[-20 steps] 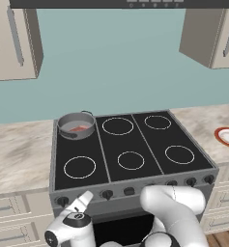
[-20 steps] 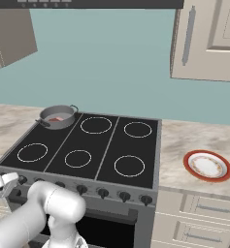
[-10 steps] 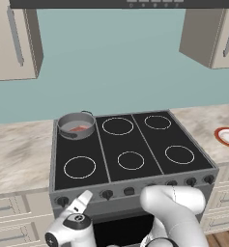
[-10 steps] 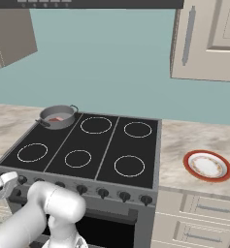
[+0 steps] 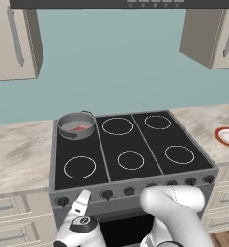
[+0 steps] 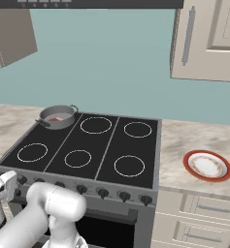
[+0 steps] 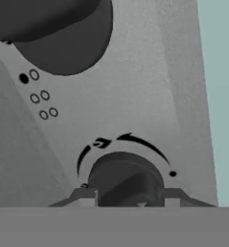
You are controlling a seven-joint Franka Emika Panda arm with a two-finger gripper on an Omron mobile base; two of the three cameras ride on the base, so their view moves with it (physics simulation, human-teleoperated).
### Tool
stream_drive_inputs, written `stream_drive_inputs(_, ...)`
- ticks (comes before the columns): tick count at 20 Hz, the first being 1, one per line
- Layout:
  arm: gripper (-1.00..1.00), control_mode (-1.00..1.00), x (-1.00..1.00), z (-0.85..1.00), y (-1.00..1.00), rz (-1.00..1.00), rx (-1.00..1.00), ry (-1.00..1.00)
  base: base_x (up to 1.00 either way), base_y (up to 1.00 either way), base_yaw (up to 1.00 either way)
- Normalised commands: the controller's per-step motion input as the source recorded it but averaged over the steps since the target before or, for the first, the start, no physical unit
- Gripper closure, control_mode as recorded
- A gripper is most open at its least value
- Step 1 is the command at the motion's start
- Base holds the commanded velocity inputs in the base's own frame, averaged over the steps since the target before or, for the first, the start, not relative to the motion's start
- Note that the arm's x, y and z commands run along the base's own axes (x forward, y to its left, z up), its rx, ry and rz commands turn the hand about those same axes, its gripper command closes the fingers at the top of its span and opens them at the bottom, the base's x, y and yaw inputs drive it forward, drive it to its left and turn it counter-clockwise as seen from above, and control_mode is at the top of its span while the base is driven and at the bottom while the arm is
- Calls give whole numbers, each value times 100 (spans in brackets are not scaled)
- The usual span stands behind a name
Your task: Retrieve the frozen meat and place it in the pot on a burner. Then turn the burner on.
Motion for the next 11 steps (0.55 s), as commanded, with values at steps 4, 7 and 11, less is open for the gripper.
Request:
stream_drive_inputs(4,100,-100,0,-11,0,17,-18,5,0,0,0)
stream_drive_inputs(7,100,-100,0,-13,0,16,-17,6,0,0,0)
stream_drive_inputs(11,100,-100,0,-3,0,14,-9,4,0,0,0)
